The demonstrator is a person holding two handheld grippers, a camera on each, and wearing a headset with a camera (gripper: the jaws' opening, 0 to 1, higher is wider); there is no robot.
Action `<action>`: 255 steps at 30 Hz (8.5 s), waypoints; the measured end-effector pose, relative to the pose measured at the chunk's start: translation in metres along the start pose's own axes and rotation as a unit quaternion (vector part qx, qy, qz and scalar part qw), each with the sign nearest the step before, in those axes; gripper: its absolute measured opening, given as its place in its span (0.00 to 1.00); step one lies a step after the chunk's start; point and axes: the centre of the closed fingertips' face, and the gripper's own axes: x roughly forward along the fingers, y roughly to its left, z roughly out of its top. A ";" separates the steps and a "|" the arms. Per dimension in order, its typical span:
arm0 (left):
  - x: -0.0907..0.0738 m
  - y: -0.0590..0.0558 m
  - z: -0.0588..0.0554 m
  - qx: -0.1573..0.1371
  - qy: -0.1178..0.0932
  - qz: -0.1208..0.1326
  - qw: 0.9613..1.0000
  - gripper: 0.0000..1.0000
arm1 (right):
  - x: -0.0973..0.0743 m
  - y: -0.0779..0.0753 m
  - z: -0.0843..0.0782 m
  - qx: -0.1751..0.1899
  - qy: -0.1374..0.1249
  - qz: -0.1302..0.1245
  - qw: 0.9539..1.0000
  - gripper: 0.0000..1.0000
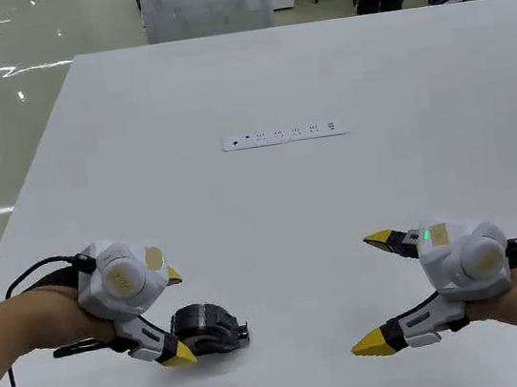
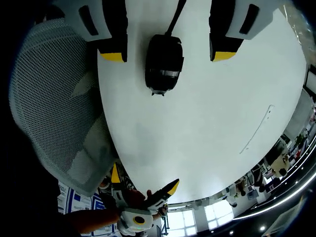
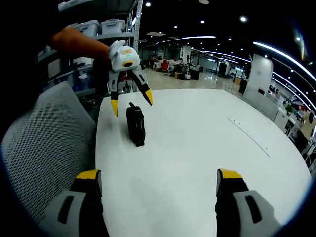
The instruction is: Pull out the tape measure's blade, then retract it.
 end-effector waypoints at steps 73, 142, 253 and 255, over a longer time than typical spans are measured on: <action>0.027 -0.008 -0.006 0.041 0.055 -0.020 0.997 0.29 | 0.121 0.041 0.027 -0.055 0.039 0.131 0.989 0.51; 0.027 -0.007 -0.006 0.038 0.041 -0.020 0.998 0.29 | 0.175 0.054 0.003 -0.053 0.101 0.155 0.981 0.15; 0.023 -0.009 -0.007 0.029 0.028 -0.007 0.999 0.29 | 0.117 0.027 -0.034 -0.039 0.125 0.119 0.984 0.13; 0.023 -0.009 -0.007 0.029 0.027 -0.008 0.999 0.29 | 0.115 0.027 -0.036 -0.037 0.125 0.118 0.984 0.13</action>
